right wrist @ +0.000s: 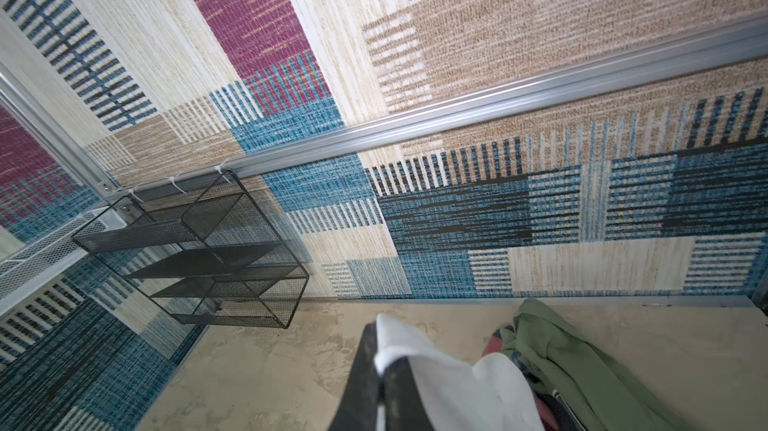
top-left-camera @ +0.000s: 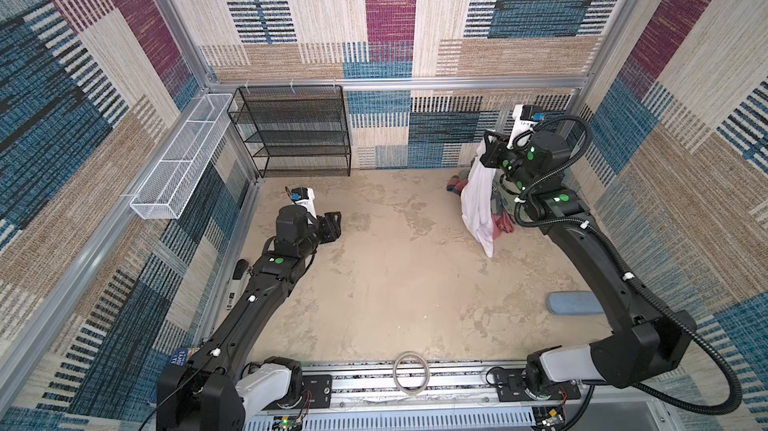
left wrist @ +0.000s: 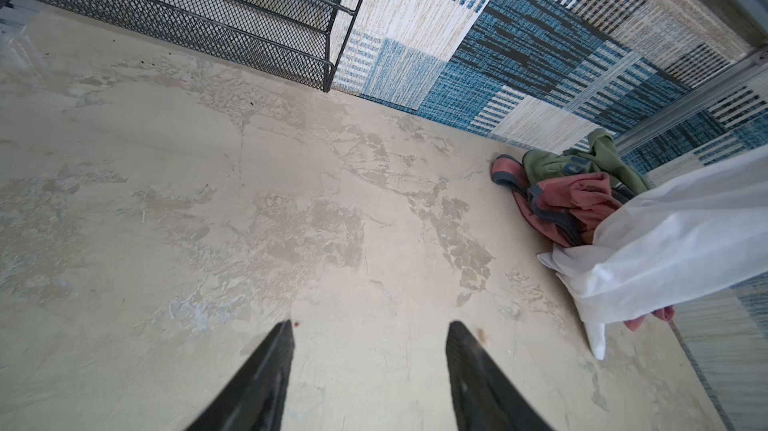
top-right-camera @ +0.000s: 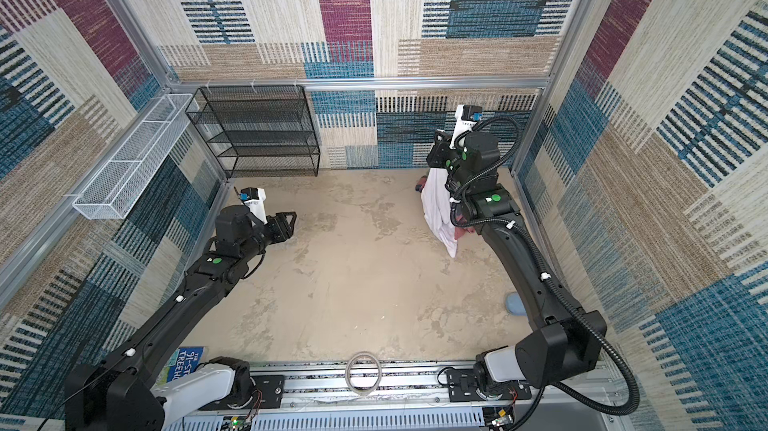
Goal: Pick out a specific cloth from the pile
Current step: 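Grasp the white cloth with the right gripper and lift it high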
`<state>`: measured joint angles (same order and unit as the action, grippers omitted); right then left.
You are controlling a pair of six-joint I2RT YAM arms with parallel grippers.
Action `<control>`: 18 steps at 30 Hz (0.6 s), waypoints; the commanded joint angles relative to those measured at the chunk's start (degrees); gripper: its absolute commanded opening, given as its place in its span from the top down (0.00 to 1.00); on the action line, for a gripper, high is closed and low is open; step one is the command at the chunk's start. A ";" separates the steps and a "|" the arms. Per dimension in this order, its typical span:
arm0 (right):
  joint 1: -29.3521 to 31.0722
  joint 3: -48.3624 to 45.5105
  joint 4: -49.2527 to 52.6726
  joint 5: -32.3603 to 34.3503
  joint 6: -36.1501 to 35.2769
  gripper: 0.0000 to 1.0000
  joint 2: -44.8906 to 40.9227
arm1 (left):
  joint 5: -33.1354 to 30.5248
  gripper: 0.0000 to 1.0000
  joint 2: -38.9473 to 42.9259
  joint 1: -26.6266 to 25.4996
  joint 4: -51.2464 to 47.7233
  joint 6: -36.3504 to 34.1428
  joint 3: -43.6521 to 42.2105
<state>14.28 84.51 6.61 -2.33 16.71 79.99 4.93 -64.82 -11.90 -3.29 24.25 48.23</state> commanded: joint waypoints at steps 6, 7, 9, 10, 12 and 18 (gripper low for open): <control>0.10 5.92 0.76 -4.63 -1.82 1.00 -0.40 | 1.31 0.39 2.56 -0.14 -1.57 0.99 0.46; 0.13 6.83 0.93 -5.04 -2.03 1.00 -0.28 | 1.31 0.39 2.80 -0.14 -1.95 0.81 0.62; 0.08 8.95 1.08 -5.77 -2.54 1.00 -0.25 | 1.14 0.39 3.35 -0.14 -2.29 0.69 0.55; 0.13 9.94 1.29 -5.91 -2.56 1.00 -0.05 | 1.05 0.39 3.62 -0.14 -2.34 0.78 0.40; 0.10 12.04 1.98 -6.68 -2.74 1.00 0.38 | 0.96 0.39 4.10 -0.14 -2.42 0.89 0.37; 0.06 18.86 2.79 -12.41 -1.81 1.00 2.41 | 0.91 0.40 5.50 -0.14 -3.27 0.85 0.73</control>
<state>14.28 101.34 10.31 -10.63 14.68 81.80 5.96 -59.94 -12.05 -5.96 24.64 48.45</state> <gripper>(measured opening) 0.058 0.601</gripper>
